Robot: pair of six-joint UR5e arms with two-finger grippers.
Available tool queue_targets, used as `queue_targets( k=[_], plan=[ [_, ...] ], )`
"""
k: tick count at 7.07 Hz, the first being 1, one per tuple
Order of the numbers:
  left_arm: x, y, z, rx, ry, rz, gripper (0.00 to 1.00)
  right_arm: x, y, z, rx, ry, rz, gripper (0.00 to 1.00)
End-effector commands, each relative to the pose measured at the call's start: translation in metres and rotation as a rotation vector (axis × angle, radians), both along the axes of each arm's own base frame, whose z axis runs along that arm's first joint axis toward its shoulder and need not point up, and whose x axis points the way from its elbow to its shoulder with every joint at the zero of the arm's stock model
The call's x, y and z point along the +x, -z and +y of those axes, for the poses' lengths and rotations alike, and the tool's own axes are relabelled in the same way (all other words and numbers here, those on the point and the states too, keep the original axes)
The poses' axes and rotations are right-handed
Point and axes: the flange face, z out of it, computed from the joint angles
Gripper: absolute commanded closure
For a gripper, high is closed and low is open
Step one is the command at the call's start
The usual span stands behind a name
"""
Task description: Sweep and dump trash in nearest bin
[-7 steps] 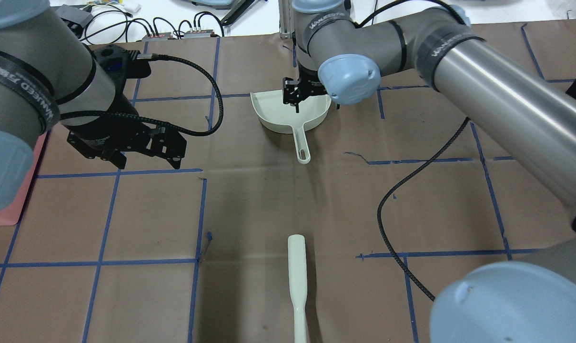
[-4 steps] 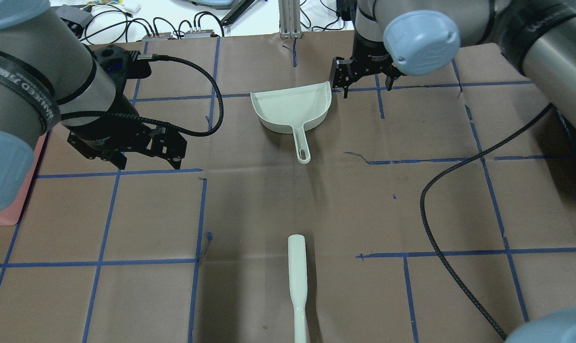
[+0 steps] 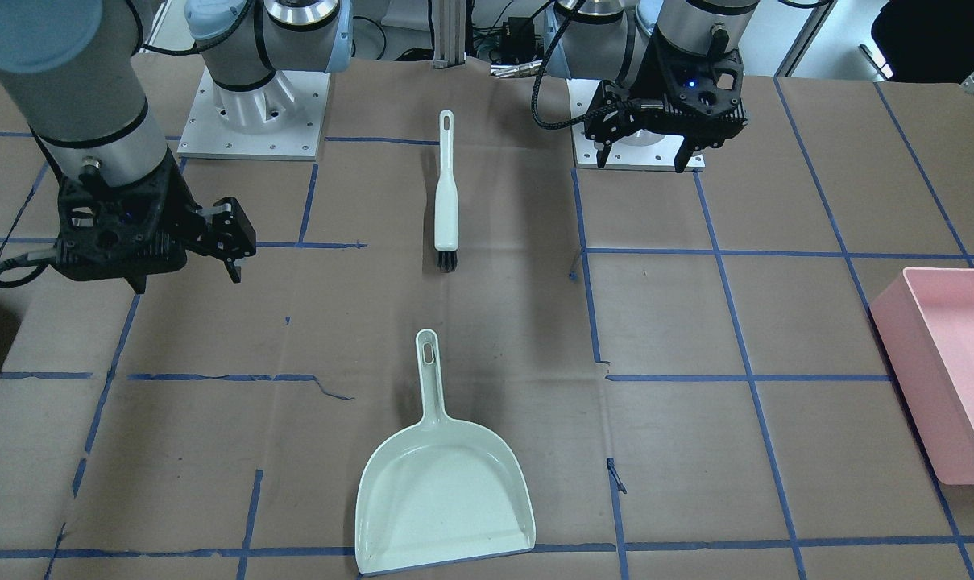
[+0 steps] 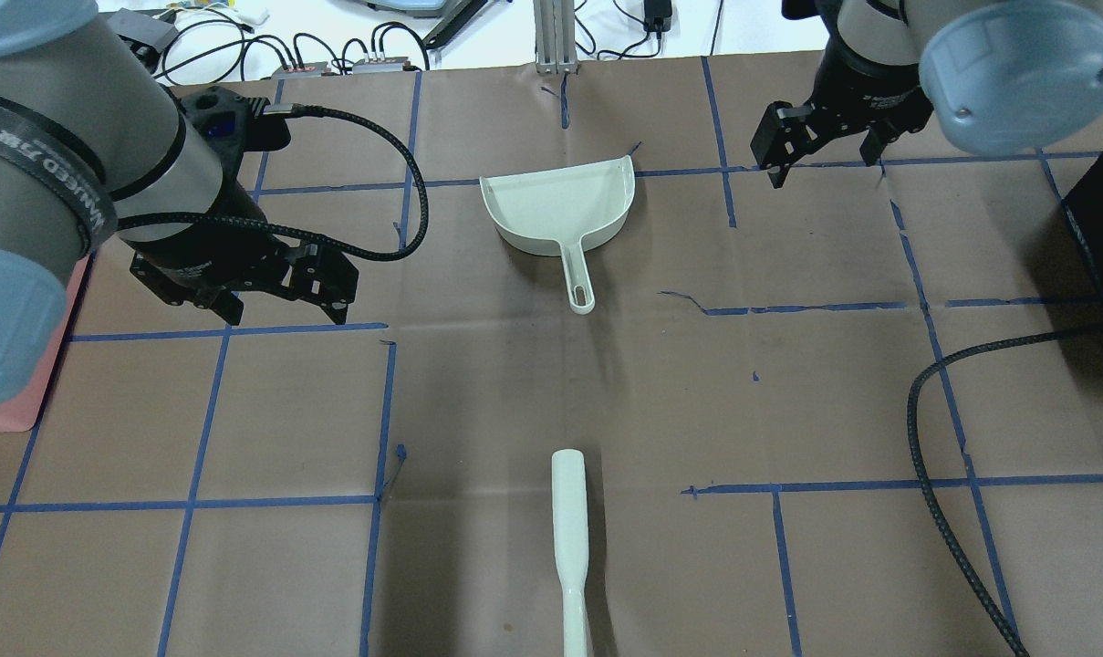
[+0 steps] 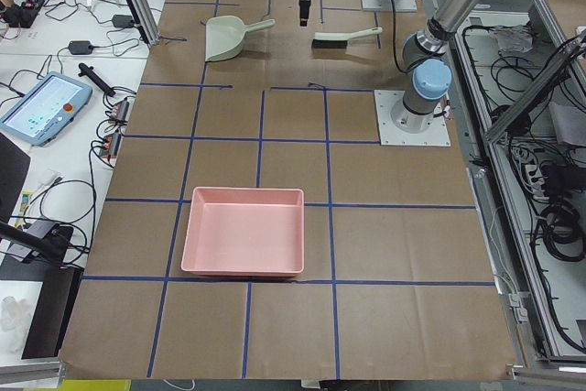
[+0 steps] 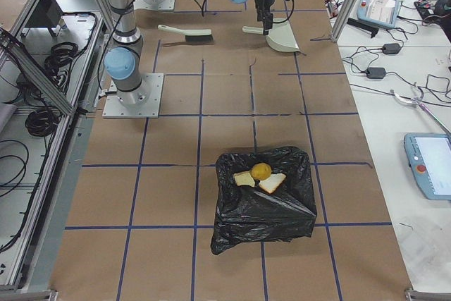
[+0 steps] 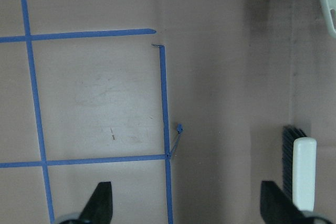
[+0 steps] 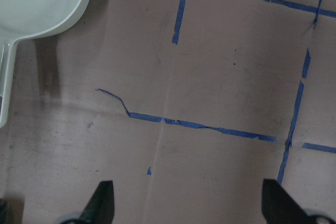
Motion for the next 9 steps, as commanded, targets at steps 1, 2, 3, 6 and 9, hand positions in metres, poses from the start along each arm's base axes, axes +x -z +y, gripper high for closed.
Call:
queue_targets(
  k=[1,2,3,6,9],
  plan=[
    [0.0003,0.0009,-0.0003,0.002,0.000,-0.003,0.00,0.0010,-0.0343,0.0261,-0.048,0.010,-0.012,0.00],
    [0.0001,0.0009,-0.0003,0.002,0.000,-0.001,0.00,0.0036,-0.0388,0.0287,-0.055,0.037,-0.018,0.00],
    [0.0003,0.0018,0.0005,0.003,0.000,-0.003,0.00,0.0066,-0.0362,0.0309,-0.048,0.056,-0.019,0.00],
    [-0.0003,0.0017,0.0004,0.002,-0.006,0.003,0.00,0.0058,-0.0358,0.0329,-0.045,0.056,-0.019,0.00],
    [-0.0002,0.0017,0.0004,0.002,0.000,0.002,0.00,0.0058,-0.0358,0.0329,-0.045,0.056,-0.019,0.00]
  ],
)
